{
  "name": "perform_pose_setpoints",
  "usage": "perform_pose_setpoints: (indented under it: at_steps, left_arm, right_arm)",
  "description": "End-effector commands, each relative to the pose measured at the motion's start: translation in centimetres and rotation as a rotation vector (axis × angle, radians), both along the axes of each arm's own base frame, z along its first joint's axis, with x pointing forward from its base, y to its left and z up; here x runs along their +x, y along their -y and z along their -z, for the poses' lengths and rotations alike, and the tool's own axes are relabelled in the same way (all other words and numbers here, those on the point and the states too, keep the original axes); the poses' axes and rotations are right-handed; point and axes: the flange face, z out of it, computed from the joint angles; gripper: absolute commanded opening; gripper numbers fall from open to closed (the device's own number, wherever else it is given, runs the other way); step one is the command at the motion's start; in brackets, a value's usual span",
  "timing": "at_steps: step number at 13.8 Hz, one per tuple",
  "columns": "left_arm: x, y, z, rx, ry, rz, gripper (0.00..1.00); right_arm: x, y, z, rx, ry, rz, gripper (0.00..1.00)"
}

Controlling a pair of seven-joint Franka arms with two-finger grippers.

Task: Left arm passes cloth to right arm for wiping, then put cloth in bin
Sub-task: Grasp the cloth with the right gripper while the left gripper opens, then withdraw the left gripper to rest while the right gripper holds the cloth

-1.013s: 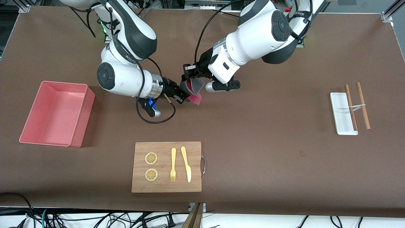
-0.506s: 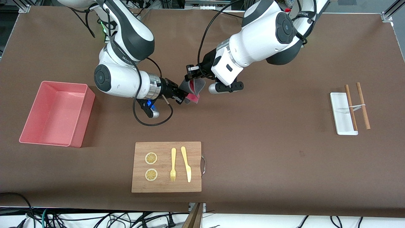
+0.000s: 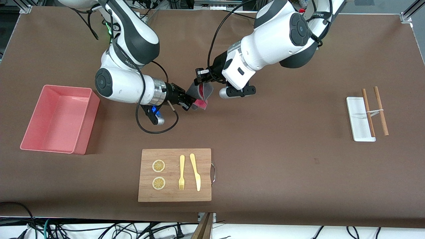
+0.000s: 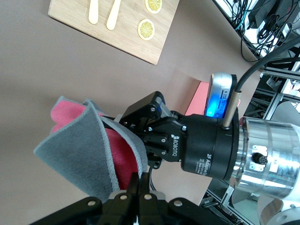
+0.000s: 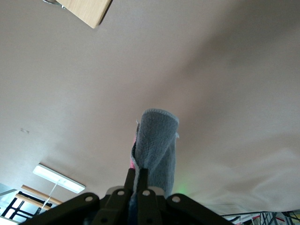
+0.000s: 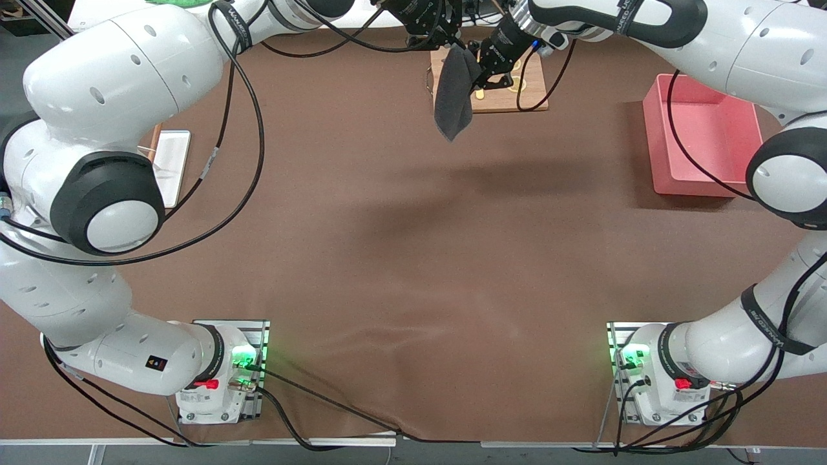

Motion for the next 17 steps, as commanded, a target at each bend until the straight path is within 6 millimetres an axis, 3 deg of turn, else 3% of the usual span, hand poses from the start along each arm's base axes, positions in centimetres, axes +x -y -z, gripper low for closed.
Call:
perform_pose_setpoints:
  at_steps: [1, 2, 3, 9, 12, 14, 17]
  left_arm:
    - [0.1, -0.1, -0.7, -0.016, -0.014, 0.005, 0.0]
    - [0.2, -0.2, -0.8, -0.013, -0.005, 0.009, 0.73]
    - [0.0, -0.1, -0.8, -0.002, 0.004, 0.017, 1.0]
    - [-0.3, -2.4, -1.4, 0.12, 0.013, 0.075, 1.0]
    - [-0.2, -2.6, -1.0, 0.148, 0.022, 0.084, 1.0]
    - [0.3, -3.5, -1.1, 0.179, 0.042, 0.08, 1.0]
    - [2.3, -8.2, -0.4, 0.287, 0.069, 0.142, 1.0]
  right_arm:
    - [0.2, 0.5, -0.8, 0.016, -0.006, 0.013, 0.0]
    - [0.3, 0.6, -0.8, 0.016, -0.006, 0.016, 0.0]
    - [0.3, 0.6, -0.8, 0.016, -0.006, 0.016, 0.0]
    - [0.3, 0.6, -0.8, 0.016, -0.006, 0.016, 0.0]
    - [0.3, 0.6, -0.7, 0.009, -0.004, 0.012, 0.0]
    - [0.0, 0.1, 0.7, -0.002, -0.025, 0.003, 0.0]
    - [-0.7, -1.1, 5.5, -0.087, -0.034, -0.08, 0.0]
